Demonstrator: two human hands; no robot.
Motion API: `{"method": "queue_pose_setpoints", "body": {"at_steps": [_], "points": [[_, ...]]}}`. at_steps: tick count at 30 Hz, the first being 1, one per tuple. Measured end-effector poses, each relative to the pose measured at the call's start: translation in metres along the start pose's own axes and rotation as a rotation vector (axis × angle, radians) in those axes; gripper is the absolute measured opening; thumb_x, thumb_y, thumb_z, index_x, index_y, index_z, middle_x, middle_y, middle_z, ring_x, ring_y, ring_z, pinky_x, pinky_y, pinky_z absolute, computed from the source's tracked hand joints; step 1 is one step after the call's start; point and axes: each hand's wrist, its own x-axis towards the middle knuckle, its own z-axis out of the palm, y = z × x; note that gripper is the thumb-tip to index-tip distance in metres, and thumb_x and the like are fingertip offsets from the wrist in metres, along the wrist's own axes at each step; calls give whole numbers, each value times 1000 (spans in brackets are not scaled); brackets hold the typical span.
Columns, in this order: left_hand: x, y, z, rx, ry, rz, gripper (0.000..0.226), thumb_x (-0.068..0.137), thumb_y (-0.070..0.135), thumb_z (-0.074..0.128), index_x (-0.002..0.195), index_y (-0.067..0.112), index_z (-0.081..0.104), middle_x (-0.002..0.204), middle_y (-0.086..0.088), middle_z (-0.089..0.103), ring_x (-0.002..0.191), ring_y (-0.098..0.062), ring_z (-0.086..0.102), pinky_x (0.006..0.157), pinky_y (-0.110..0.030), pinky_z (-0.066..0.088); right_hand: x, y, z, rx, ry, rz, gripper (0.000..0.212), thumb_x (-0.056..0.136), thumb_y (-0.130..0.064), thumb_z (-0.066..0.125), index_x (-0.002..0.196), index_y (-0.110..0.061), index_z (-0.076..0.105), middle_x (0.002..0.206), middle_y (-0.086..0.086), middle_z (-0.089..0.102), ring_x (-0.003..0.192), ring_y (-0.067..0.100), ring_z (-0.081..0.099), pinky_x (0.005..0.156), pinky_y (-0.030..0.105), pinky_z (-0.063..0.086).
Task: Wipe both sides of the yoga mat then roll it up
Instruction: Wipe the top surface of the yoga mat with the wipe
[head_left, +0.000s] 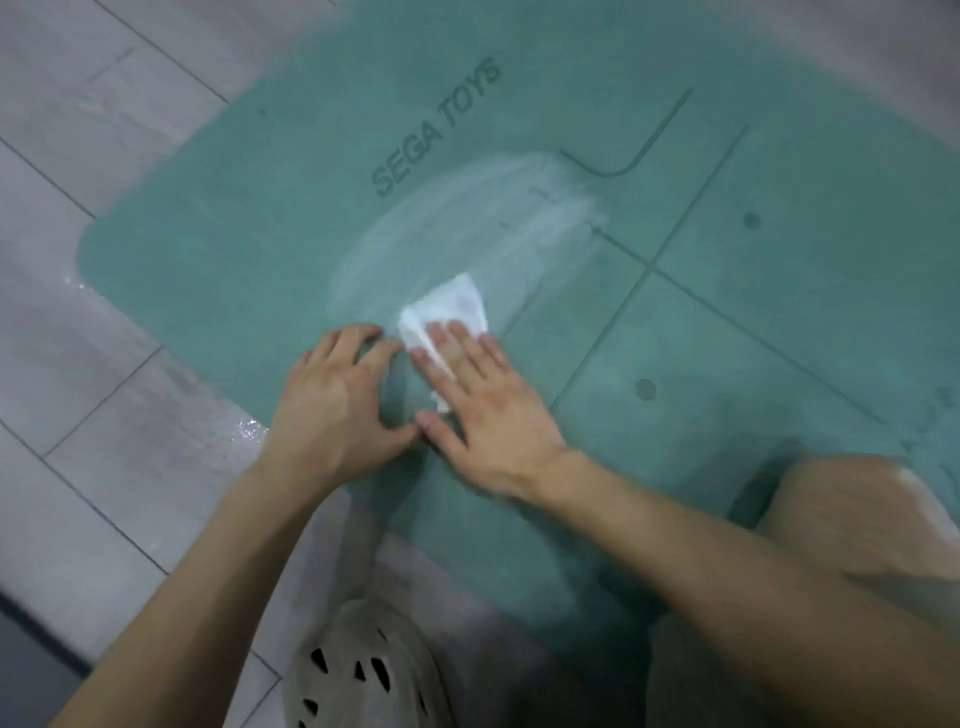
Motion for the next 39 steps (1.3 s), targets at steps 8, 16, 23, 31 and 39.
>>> {"method": "queue_pose_setpoints", "body": {"at_steps": [8,16,23,31,39], "points": [[-4,4,-7,55,-140,-27,131,39,77,91,151,27,45,157,1,38,144,-26,40,118,-45,38,29,138,-48,-149,-32,369,70,108,-60,9,169,-28,7,177,1,-1,163,19,-3,132,49,4],[2,24,1,143,-160,-43,120,33,60,97,132,12,49,139,-13,43,133,-38,47,102,-53,51,-43,-15,3,-67,-109,-46,64,113,-46,24,169,-20,11,177,4,-2,163,22,-8,132,46,3],[7,25,-2,156,-228,-63,126,41,65,97,142,16,39,147,-10,33,142,-35,38,109,-51,47,-19,138,-50,-204,-151,341,60,109,-46,2,167,-36,-7,176,-3,-12,163,17,-10,131,50,-3],[23,35,4,300,-264,-45,131,25,61,98,128,8,36,126,-16,34,114,-39,40,89,-54,56,-44,26,-3,-84,-87,-10,60,113,-43,24,169,-23,15,177,4,4,163,23,-4,132,48,7],[31,38,5,391,-318,-39,143,26,67,98,133,7,25,134,-19,26,117,-41,35,88,-55,56,0,155,-42,-67,43,476,60,110,-43,10,169,-29,8,177,-2,-1,163,18,-4,131,49,6]]}}
